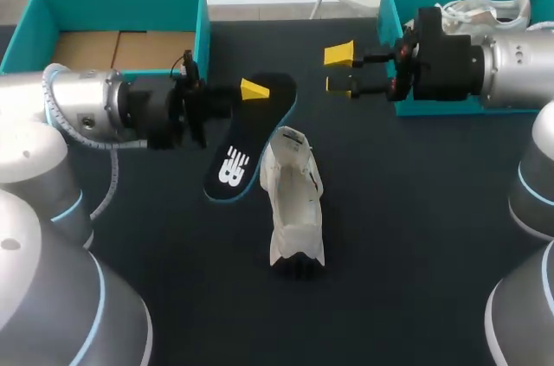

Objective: Take the shoe out of the shoebox, open the shoe tongue, remove and reinsert the insole, then place the shoe into the shoebox

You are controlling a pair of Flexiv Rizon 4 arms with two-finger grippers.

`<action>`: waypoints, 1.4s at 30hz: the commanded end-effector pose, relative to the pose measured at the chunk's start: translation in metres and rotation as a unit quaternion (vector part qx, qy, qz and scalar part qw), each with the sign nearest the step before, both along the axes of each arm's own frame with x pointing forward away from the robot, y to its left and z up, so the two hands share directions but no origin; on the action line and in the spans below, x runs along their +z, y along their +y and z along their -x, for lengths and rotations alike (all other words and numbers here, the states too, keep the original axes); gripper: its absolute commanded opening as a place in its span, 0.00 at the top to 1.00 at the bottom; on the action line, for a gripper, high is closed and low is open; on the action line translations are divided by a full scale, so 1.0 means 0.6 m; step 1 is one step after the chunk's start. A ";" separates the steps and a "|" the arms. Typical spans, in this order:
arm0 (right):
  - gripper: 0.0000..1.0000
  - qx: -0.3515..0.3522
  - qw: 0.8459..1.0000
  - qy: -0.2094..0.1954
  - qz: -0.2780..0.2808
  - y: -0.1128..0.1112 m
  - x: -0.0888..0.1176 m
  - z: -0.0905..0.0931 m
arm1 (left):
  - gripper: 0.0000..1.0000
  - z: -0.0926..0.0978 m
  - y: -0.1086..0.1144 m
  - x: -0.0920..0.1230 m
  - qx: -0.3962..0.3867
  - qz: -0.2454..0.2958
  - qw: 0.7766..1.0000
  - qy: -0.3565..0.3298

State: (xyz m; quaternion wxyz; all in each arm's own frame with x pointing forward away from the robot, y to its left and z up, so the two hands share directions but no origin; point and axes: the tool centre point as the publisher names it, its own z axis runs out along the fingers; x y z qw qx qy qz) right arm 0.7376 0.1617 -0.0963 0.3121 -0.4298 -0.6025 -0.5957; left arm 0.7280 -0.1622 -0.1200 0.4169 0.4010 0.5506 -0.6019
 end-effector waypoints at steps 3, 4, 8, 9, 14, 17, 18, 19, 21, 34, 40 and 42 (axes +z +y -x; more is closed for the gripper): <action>0.00 -0.029 0.997 -0.038 0.062 0.001 0.013 0.011 | 1.00 0.006 -0.003 0.000 0.004 0.000 1.000 0.000; 0.00 -0.029 0.997 -0.038 0.062 0.001 0.013 0.011 | 1.00 0.006 -0.003 0.000 0.004 0.000 1.000 0.000; 0.00 -0.029 0.997 -0.038 0.062 0.001 0.013 0.011 | 1.00 0.006 -0.003 0.000 0.004 0.000 1.000 0.000; 0.00 -0.029 0.997 -0.038 0.062 0.001 0.013 0.011 | 1.00 0.006 -0.003 0.000 0.004 0.000 1.000 0.000; 0.00 -0.007 0.975 -0.174 0.136 -0.003 -0.017 0.007 | 1.00 0.006 -0.003 0.000 0.004 0.000 1.000 0.000; 0.00 0.025 0.928 -0.325 0.182 -0.018 -0.042 -0.005 | 1.00 0.006 -0.003 0.000 0.004 0.000 1.000 0.000; 0.00 0.026 0.909 -0.373 0.184 -0.022 -0.050 -0.008 | 1.00 0.006 -0.003 0.000 0.004 0.000 1.000 0.000; 0.00 0.026 0.886 -0.424 0.184 -0.026 -0.054 -0.012 | 1.00 0.006 -0.003 0.000 0.004 0.000 1.000 0.000; 0.00 0.030 0.827 -0.513 0.228 -0.033 -0.067 -0.012 | 1.00 0.006 -0.003 0.000 0.004 0.000 1.000 0.000; 0.00 0.041 0.782 -0.563 0.264 -0.035 -0.074 -0.010 | 1.00 0.006 -0.003 0.000 0.004 0.000 1.000 0.000; 0.00 0.055 0.751 -0.592 0.286 -0.033 -0.081 -0.008 | 1.00 0.014 -0.007 -0.010 -0.005 -0.007 1.000 0.025; 0.00 0.063 0.704 -0.635 0.312 -0.031 -0.094 -0.004 | 1.00 0.020 -0.006 -0.017 -0.013 -0.004 0.999 0.033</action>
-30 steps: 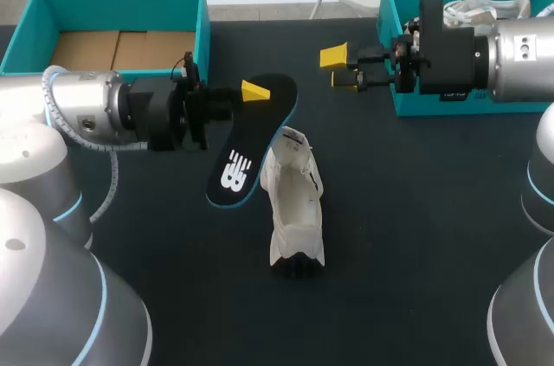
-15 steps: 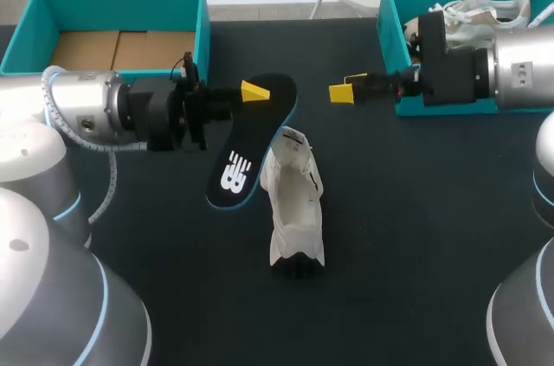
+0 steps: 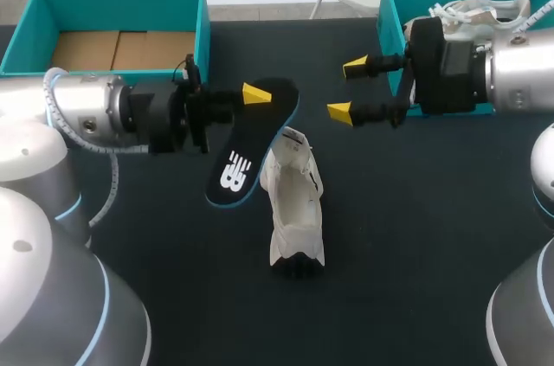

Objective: Take the shoe out of the shoebox, open the shoe tongue, remove and reinsert the insole, then place the shoe into the shoebox

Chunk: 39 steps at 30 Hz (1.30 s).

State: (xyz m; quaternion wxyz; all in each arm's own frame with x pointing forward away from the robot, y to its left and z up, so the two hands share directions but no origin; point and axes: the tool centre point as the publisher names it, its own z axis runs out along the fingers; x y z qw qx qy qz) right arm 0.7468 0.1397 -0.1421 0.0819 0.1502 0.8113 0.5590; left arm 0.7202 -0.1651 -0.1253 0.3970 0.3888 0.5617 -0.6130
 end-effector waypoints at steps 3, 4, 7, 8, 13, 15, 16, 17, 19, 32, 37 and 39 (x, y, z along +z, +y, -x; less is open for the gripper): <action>0.00 0.028 0.950 -0.276 0.143 0.000 -0.038 0.012 | 1.00 0.013 0.004 -0.020 -0.012 -0.004 1.000 0.019; 0.00 0.027 0.948 -0.285 0.141 -0.003 -0.043 0.011 | 1.00 0.016 0.006 -0.025 -0.011 -0.006 1.000 0.025; 0.00 0.044 0.930 -0.317 0.179 -0.012 -0.063 0.012 | 1.00 0.023 0.016 -0.037 -0.009 -0.010 0.999 0.036; 0.00 0.053 0.925 -0.321 0.196 -0.015 -0.073 0.013 | 1.00 0.026 0.020 -0.040 -0.007 -0.012 0.999 0.038; 0.00 0.087 0.905 -0.343 0.237 -0.026 -0.112 0.026 | 1.00 0.039 0.036 -0.066 -0.007 -0.022 0.998 0.056; 0.00 0.095 0.900 -0.345 0.249 -0.029 -0.128 0.034 | 1.00 0.044 0.037 -0.076 -0.006 -0.021 0.998 0.064; 0.00 0.100 0.898 -0.344 0.254 -0.031 -0.136 0.038 | 1.00 0.046 0.037 -0.080 -0.007 -0.019 0.998 0.066; 0.00 0.102 0.899 -0.342 0.255 -0.033 -0.143 0.043 | 1.00 0.049 0.037 -0.086 -0.005 -0.017 0.997 0.071; 0.00 0.113 0.894 -0.343 0.267 -0.035 -0.158 0.053 | 1.00 0.054 0.034 -0.096 -0.007 -0.010 0.997 0.077; 0.00 0.136 0.886 -0.334 0.291 -0.033 -0.194 0.074 | 1.00 0.059 0.018 -0.115 -0.008 0.009 0.996 0.089; 0.00 0.136 0.886 -0.334 0.291 -0.033 -0.194 0.074 | 1.00 0.059 0.018 -0.115 -0.008 0.009 0.996 0.089; 0.00 0.136 0.886 -0.334 0.291 -0.033 -0.194 0.074 | 1.00 0.059 0.018 -0.115 -0.008 0.009 0.996 0.089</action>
